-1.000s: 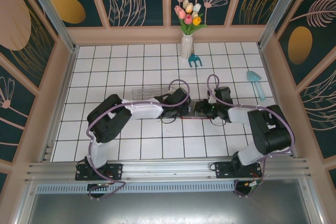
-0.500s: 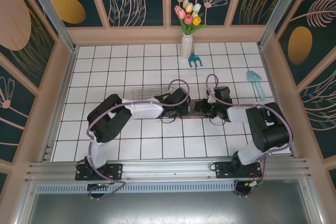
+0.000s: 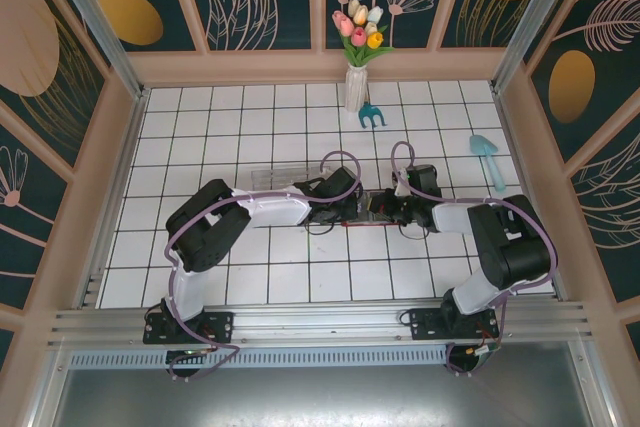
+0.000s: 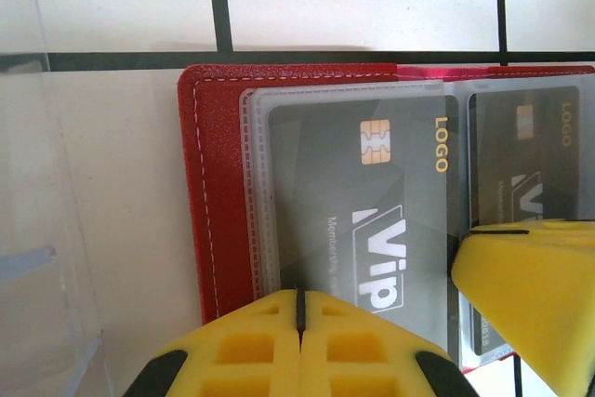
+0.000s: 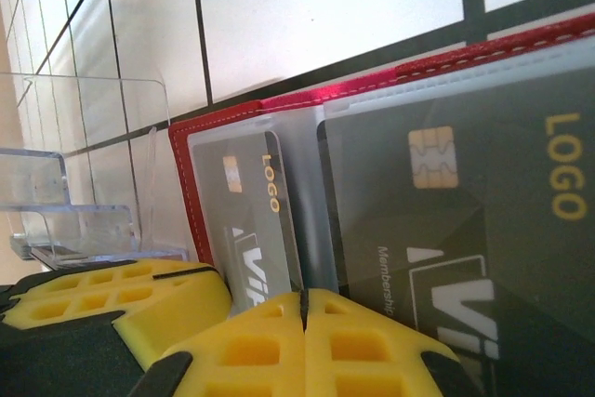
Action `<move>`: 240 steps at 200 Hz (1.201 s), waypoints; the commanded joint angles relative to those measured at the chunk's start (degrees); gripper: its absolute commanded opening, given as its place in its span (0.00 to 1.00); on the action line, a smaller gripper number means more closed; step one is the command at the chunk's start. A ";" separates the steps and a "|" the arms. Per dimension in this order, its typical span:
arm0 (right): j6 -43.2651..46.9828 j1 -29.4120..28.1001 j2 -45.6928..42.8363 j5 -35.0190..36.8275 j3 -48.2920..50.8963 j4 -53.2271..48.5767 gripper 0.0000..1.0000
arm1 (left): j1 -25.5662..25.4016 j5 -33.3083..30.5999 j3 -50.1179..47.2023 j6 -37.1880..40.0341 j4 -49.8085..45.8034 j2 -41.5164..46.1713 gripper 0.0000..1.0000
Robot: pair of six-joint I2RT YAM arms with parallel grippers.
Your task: Take the credit cards out of the card holder
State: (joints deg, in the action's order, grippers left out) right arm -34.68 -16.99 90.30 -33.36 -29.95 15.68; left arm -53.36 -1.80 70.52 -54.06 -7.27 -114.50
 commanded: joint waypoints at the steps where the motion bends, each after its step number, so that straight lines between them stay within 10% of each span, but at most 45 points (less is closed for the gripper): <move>1: 0.93 -0.96 -0.06 -1.63 -1.03 0.23 0.00 | -0.14 0.95 0.58 1.03 -1.50 -1.36 0.00; 240: 9.36 -1.15 1.67 3.54 -4.23 -6.05 0.18 | -0.12 0.52 0.32 1.22 -1.88 -0.79 0.00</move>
State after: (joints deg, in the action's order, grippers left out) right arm -27.05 -17.98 90.70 -31.24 -32.97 10.96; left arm -53.36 -1.78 70.52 -54.04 -7.09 -114.50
